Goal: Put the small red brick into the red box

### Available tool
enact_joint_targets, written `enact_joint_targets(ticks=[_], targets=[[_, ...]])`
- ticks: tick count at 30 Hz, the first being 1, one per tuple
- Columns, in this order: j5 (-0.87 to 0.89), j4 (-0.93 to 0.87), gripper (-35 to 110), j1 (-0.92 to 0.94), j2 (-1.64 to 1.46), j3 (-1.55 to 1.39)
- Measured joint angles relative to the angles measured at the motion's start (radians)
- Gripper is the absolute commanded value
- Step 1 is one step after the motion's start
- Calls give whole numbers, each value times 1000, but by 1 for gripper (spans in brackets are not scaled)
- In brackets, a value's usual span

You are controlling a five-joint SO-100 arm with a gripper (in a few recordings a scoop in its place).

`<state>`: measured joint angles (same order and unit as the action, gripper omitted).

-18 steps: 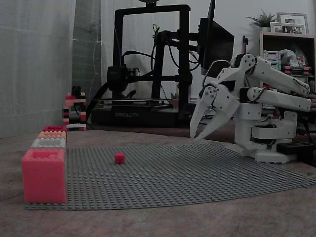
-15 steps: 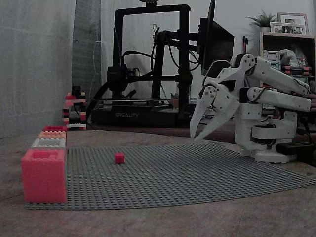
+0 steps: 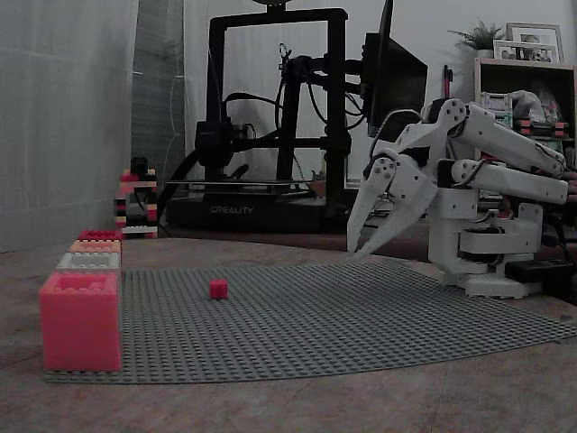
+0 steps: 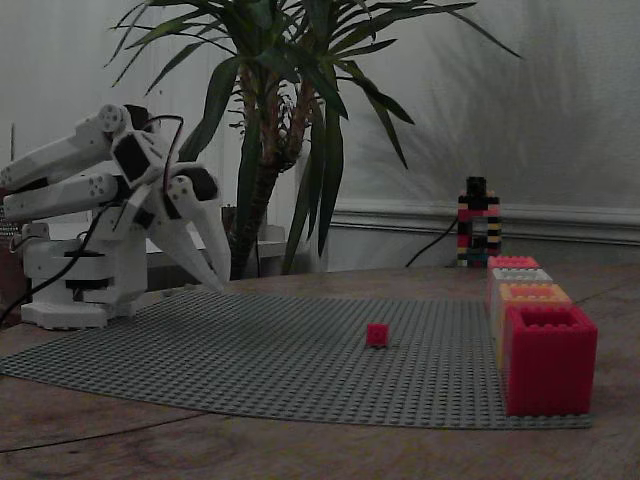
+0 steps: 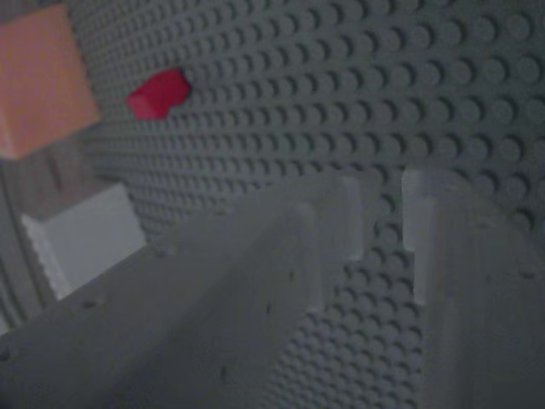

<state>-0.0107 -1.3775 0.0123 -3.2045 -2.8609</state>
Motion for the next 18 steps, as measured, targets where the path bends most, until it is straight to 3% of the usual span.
enact_joint_targets(ticks=[5, 11, 18], targets=[[43, 49, 0, 0, 181, 94], [38, 183, 5, 0, 640, 393], [25, 193, 12, 0, 1210, 822]])
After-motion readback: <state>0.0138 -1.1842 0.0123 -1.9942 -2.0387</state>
